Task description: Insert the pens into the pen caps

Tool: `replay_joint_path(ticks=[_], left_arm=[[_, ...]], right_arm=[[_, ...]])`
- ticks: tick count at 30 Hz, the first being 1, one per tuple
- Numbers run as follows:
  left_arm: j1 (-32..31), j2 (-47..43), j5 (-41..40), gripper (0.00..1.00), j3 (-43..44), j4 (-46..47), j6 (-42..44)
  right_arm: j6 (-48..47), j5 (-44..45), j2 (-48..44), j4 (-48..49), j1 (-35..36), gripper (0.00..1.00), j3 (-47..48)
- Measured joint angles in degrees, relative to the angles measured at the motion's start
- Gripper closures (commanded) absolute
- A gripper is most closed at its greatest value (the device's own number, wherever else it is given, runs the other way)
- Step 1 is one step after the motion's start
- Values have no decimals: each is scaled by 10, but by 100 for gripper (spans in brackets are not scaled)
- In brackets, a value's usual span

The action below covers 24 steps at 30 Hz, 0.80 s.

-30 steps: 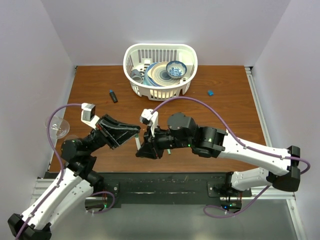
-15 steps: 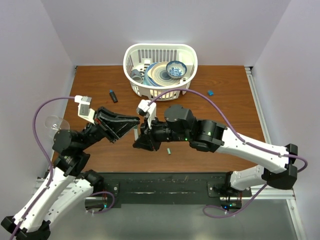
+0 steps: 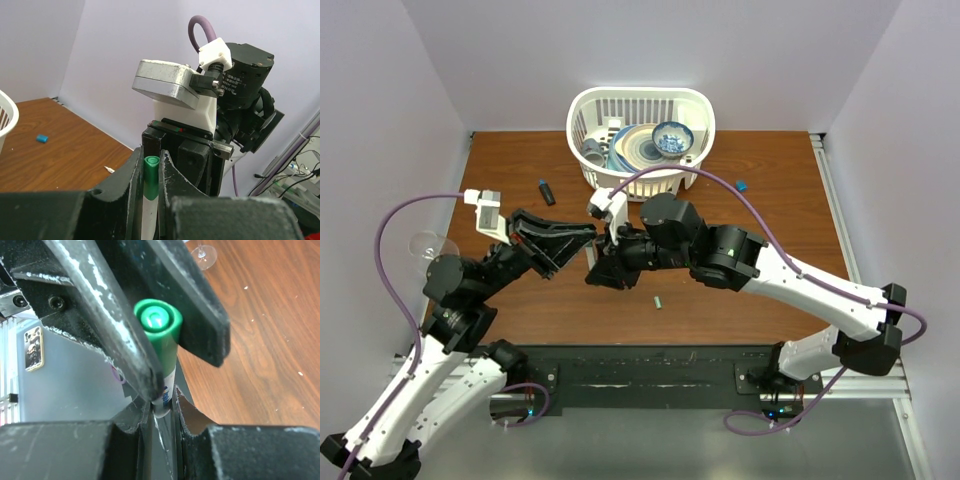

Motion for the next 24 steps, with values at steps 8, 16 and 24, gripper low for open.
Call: replay_joint_path(ticks=[8, 16, 24], left_arm=[[0, -5, -2, 100, -18, 21, -24], [-3, -3, -16, 100, -30, 50, -62], [-21, 119, -13, 100, 79, -43, -68]], right_arm=[[16, -39, -16, 24, -13, 100, -32], [26, -46, -28, 36, -17, 100, -47], [76, -28, -171, 150, -59, 52, -207]])
